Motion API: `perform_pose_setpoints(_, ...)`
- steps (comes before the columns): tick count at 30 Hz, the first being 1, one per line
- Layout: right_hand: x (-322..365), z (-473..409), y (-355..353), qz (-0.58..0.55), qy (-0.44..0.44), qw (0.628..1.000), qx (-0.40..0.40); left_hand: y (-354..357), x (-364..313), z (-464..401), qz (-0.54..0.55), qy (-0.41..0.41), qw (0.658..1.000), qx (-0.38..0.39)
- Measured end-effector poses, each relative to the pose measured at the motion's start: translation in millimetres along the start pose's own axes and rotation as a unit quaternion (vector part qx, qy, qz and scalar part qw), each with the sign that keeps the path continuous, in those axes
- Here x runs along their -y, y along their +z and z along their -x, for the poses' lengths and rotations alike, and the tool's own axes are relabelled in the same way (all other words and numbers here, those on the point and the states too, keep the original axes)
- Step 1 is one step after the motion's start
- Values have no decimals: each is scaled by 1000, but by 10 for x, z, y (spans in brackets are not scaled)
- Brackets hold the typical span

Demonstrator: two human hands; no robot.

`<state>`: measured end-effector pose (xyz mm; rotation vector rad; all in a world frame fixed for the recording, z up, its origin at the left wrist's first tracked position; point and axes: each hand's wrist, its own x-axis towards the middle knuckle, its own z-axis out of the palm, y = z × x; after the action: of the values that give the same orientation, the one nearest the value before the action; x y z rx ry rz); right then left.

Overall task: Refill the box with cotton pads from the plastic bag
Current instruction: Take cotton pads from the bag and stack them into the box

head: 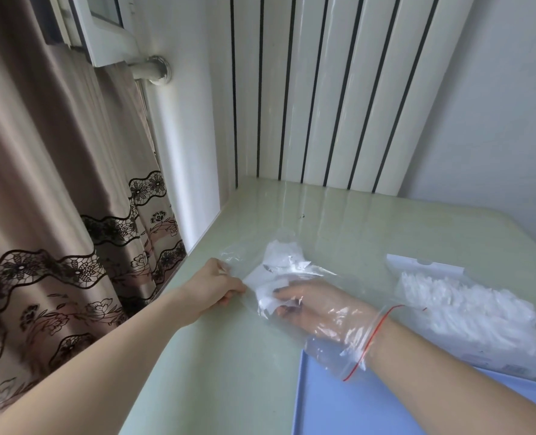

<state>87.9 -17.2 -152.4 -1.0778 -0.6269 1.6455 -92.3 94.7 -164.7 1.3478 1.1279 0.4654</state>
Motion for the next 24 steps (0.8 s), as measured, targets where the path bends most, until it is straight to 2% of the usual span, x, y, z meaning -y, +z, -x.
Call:
perform_pose_setpoints(3, -13, -112, 6, 91, -18, 993, -69, 29, -13, 35, -4, 11, 1000, 8)
perform_pose_setpoints(7, -56, -217, -88, 313, -75, 941, -104, 52, -24, 42, -5, 16, 1000, 12)
perform_pose_setpoints(11, 24, -209, -60, 346, -42, 929, -122, 44, -3, 30, -20, 17, 999, 19)
perform_pose_setpoints(14, 91, -192, 6, 374, -5, 922, -104, 46, 1, 26, -31, 27, 999, 25)
perform_pose_setpoints(24, 210, -124, 127, 576, 3, 812, -91, 73, -23, -14, -30, 64, 997, -19)
